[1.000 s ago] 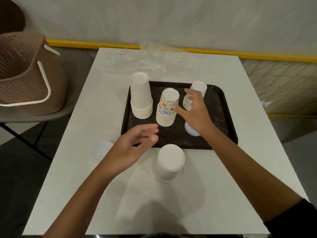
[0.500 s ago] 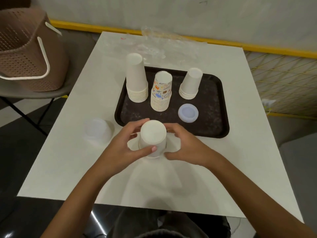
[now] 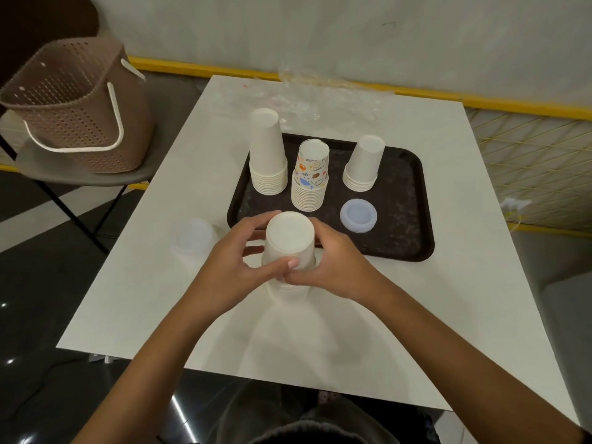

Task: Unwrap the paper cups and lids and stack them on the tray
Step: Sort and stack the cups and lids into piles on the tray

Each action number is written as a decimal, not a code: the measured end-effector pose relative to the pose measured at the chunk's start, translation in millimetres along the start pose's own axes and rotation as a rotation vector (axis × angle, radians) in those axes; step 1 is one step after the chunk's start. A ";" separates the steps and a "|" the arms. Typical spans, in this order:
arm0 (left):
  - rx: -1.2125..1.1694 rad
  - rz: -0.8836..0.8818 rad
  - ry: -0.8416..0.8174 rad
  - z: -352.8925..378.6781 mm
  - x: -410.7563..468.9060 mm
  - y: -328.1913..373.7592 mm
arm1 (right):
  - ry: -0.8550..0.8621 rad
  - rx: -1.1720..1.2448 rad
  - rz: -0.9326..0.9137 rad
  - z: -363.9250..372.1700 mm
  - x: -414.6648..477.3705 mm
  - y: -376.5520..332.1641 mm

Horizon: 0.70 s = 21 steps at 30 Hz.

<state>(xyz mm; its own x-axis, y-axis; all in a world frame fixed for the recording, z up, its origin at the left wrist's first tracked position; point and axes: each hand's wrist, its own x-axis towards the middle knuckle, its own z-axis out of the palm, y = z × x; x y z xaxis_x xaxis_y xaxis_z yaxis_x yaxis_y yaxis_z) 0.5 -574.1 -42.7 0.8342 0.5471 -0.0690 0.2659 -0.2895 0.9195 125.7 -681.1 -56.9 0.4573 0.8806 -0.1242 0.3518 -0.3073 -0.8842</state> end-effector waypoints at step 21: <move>-0.180 0.115 0.007 -16.3 60.8 32.3 | 0.271 0.288 0.023 -79.1 27.7 -25.3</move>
<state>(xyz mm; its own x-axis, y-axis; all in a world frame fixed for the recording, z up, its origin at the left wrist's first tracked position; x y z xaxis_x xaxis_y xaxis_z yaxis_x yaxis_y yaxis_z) 51.9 -537.4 -10.9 0.8508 0.5238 0.0428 0.0778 -0.2061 0.9754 194.1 -677.5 -2.4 0.6749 0.7358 -0.0558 0.1133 -0.1781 -0.9775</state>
